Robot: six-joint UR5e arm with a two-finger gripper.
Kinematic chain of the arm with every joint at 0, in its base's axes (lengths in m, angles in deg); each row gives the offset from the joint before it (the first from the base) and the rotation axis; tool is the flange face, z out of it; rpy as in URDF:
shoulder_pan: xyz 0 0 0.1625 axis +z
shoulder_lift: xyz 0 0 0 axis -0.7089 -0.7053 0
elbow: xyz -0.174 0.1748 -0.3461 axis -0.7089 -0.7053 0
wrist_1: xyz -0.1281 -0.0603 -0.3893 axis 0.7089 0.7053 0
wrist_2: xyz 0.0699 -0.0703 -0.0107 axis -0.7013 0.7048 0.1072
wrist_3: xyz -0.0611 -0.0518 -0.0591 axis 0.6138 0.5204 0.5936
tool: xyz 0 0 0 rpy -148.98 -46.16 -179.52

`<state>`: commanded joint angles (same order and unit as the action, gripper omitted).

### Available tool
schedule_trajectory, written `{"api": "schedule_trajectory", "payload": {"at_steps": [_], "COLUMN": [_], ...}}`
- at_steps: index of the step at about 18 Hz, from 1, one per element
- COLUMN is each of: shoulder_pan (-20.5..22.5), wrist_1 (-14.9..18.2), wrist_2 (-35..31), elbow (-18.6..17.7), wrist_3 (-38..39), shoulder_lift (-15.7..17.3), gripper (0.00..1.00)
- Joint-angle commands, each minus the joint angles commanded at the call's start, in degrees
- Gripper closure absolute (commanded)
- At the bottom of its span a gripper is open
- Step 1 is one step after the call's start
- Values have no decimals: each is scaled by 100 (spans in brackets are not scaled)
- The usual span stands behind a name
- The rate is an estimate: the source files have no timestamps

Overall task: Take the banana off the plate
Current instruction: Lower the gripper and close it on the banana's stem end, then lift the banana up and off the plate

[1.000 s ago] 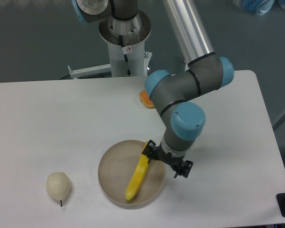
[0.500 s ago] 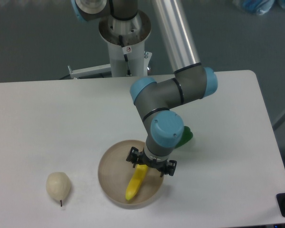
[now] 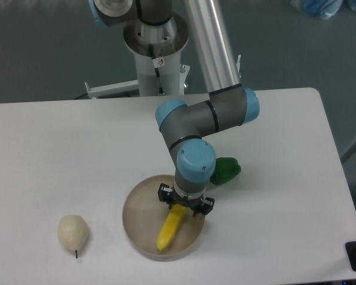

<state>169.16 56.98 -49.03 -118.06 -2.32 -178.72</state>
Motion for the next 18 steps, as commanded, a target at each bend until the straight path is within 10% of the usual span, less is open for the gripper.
{"api": "schedule_trajectory", "payload": {"at_steps": [4,14,18], "shoulder_pan": [26,403,764], "wrist_1": [17,88,666], "wrist_2": [53,176,167], "elbow": [88,667,1054], "wrist_3": [18,-114,-990], "shoulder_lift": [53,220,290], "gripper": [94,94,100]}}
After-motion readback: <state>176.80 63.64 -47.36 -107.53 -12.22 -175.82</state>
